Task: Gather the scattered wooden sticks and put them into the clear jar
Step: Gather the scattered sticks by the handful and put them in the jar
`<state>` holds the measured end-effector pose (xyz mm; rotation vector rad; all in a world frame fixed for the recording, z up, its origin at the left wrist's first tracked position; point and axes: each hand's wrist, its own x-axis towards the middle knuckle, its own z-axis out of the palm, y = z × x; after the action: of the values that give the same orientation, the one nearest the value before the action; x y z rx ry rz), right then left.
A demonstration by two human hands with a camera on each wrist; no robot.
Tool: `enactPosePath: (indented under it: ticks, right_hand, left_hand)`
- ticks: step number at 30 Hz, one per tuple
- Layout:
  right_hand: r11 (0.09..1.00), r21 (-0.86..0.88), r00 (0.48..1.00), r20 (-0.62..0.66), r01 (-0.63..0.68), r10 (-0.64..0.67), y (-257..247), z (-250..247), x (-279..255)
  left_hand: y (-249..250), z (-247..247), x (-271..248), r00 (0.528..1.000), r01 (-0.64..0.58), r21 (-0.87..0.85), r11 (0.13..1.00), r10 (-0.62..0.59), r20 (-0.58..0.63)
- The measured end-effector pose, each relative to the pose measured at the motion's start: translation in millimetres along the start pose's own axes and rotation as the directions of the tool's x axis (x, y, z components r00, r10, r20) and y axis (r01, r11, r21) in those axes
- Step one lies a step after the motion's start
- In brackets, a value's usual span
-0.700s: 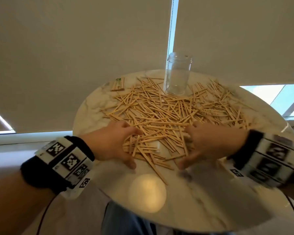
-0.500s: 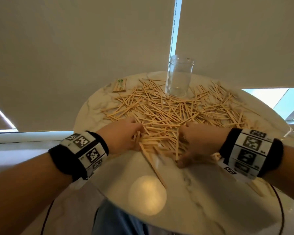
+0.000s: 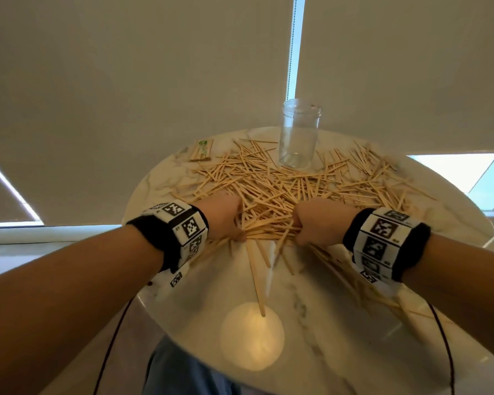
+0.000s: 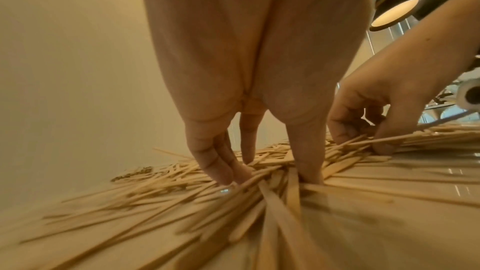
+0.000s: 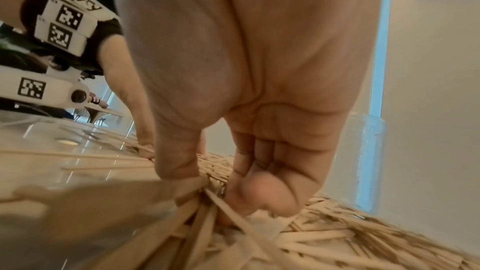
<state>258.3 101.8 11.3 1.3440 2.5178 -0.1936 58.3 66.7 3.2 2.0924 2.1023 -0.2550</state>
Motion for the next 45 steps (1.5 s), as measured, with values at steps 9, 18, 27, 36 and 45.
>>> enactPosePath:
  ticks: [9,18,27,36,45]
  right_hand:
    - [0.999,-0.031,0.999,0.022,-0.032,0.033,-0.7,-3.3,4.8]
    - [0.995,0.079,0.997,-0.046,-0.062,0.066,21.8,-14.8,8.4]
    - [0.961,0.268,0.971,-0.201,-0.072,0.129,65.1,-37.2,6.0]
    - [0.888,0.459,0.911,-0.359,-0.018,0.204,80.1,-49.0,-2.5]
    - [0.784,0.610,0.862,-0.453,0.115,0.226,52.9,-65.3,2.1]
  left_hand:
    - [8.2,7.8,13.0,0.999,-0.010,0.010,1.000,0.010,-0.041]
    - [13.4,10.9,28.2,0.972,-0.059,0.118,0.991,0.084,-0.219]
    - [20.0,-24.3,48.4,0.938,-0.136,-0.219,0.966,0.054,-0.343]
    - [20.2,-35.1,51.7,0.932,-0.172,-0.503,0.847,-0.025,-0.361]
    - [32.0,-49.0,49.2,0.948,-0.170,-0.873,0.458,-0.166,-0.272]
